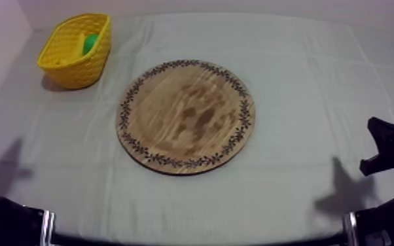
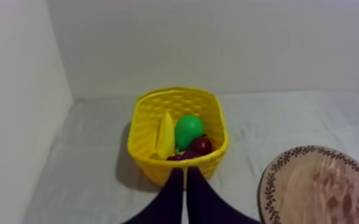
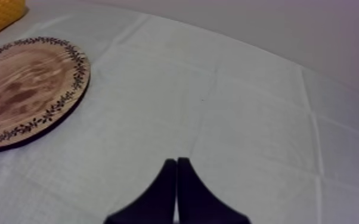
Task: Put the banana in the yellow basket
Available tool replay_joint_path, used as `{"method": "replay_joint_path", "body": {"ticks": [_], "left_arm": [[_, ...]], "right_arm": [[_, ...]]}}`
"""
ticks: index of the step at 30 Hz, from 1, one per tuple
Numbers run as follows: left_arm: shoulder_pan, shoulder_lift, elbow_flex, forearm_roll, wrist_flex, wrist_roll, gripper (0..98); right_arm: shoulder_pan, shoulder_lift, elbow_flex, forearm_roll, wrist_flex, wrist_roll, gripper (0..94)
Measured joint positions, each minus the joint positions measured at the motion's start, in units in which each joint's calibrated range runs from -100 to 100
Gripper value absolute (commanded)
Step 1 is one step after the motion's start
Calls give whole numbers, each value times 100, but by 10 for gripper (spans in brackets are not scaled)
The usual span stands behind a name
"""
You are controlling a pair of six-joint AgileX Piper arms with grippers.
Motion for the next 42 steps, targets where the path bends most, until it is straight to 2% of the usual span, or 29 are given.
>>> {"method": "replay_joint_path", "body": {"ticks": [7,16,27,42], "left_arm": [[-98,-1324,1191,30,1,-5,0],[-170,-2247,2054,-13,31,27,0],[-244,-2457,2805,37,59,12,0],[-214,-2457,2878,78,31,0,0]], "right_arm": [[0,0,0,0,0,0,3],[0,0,0,0,8,0,3],[0,0,0,0,1,0,3],[0,0,0,0,1,0,3]]}}
